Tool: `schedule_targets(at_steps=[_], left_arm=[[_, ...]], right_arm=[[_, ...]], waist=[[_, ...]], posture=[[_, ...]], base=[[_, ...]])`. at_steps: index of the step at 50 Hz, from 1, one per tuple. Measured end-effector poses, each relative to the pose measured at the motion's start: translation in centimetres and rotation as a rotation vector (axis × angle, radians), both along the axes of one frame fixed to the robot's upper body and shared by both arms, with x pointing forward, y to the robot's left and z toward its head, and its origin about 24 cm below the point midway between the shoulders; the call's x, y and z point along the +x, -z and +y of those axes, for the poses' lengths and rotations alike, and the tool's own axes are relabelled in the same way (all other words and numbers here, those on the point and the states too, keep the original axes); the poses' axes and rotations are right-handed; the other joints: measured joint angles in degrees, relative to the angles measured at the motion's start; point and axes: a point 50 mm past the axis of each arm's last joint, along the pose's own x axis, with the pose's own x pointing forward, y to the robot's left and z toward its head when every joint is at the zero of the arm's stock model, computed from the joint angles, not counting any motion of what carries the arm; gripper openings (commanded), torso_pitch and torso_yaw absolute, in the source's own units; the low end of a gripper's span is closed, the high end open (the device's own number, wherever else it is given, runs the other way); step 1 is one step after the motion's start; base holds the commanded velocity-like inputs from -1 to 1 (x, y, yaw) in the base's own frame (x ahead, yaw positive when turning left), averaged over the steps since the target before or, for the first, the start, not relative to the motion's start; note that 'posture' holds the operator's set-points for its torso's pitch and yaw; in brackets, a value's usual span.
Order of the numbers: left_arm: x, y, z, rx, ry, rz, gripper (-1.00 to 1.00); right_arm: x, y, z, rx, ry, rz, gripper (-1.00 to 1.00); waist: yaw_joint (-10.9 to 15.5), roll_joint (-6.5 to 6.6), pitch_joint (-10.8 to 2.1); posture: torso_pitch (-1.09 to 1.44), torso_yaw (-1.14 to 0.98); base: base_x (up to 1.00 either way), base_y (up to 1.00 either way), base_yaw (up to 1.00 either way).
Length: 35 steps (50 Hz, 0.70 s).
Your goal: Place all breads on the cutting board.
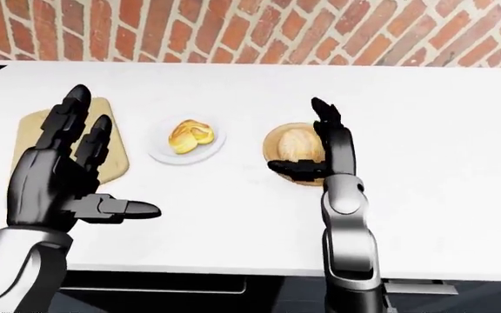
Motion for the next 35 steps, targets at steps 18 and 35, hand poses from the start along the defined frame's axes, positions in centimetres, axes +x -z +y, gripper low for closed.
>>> schedule_targets(at_steps=[18, 35], left_arm=[[-0.1, 0.0, -0.1, -0.001, 0.008, -0.001, 1.00], [1.6, -1.8, -0.8, 0.046, 0.028, -0.012, 1.00]], right_arm=[[0.0, -0.1, 0.0, -0.091, 0.023, -0.041, -0.28], [-2.7, -6.5, -0.8, -0.098, 0.073, -0.234, -1.00]], waist=[[0.11, -0.45, -0.30], [0.37, -0.01, -0.24]], posture=[[0.00, 0.00], [0.00, 0.00]], base=[[0.00, 0.00, 0.00], [0.00, 0.00, 0.00]])
